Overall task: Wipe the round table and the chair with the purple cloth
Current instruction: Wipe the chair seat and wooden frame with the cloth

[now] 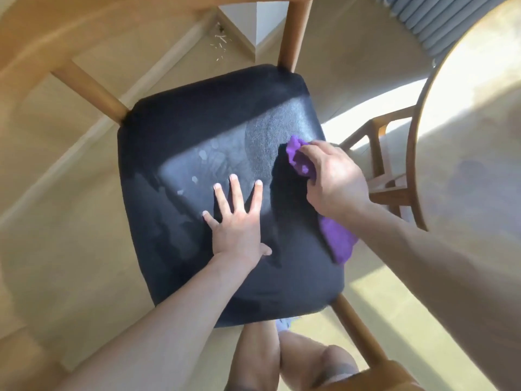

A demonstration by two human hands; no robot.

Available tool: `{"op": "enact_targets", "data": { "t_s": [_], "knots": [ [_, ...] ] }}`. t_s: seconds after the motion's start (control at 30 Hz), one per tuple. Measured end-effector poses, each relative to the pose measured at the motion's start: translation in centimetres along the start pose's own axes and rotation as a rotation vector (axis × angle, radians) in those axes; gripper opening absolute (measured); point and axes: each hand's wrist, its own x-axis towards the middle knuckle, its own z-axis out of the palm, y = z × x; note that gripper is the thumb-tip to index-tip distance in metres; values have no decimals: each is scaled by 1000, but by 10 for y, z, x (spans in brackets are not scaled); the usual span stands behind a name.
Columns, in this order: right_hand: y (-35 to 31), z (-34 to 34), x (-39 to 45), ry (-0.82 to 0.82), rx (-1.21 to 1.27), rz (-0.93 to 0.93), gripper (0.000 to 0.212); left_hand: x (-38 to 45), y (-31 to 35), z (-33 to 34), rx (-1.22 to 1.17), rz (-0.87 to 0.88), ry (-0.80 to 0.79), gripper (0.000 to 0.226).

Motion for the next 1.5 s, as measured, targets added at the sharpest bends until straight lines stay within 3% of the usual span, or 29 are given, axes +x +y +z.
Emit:
{"op": "enact_targets", "data": {
  "t_s": [0.13, 0.3, 0.37, 0.47, 0.57, 0.63, 0.7, 0.8, 0.93, 1.0, 1.07, 1.17, 1.27, 1.37, 1.5],
  "knots": [
    [-14, 37, -22, -318, -191, -57, 83, -1, 1, -1, 4, -6, -13, 152],
    [25, 31, -107, -533, -292, -377, 84, -2, 0, -5, 37, -3, -8, 151],
    [44, 27, -118, -495, -284, -453, 64, -2, 4, -6, 58, -7, -18, 150],
    [52, 10, -102, -412, -162, -295, 23, 0, 7, -5, 63, -30, -34, 149],
    [50, -1, -67, -148, 62, -49, 47, 1, 7, -2, 79, -42, -17, 150],
    [41, 7, -48, -100, 80, -9, 65, 0, 6, -1, 72, -58, -9, 151],
    [25, 22, -45, -196, -38, -51, 79, -2, 8, -1, 69, -79, -3, 151],
    [14, 39, -72, -349, -195, -164, 81, -6, 15, -2, 68, -117, -5, 147],
    [52, 26, -128, -597, -339, -437, 80, -25, 31, 5, 186, -46, 66, 114],
    [78, 21, -138, -669, -284, -511, 78, -39, 40, 13, 218, 6, 99, 100],
    [93, 14, -136, -600, -142, -496, 68, -52, 51, 24, 127, -1, 31, 109],
    [97, 1, -116, -315, 139, -224, 56, -58, 64, 35, -50, -56, -92, 130],
    [85, 1, -91, -90, 282, -40, 67, -54, 71, 39, -3, -74, -137, 151],
    [72, 24, -94, -200, 266, 3, 83, -51, 72, 44, 47, -87, -104, 157],
    [94, 48, -149, -379, 49, -308, 90, -53, 68, 48, 56, -73, -72, 158]
  ]
}}
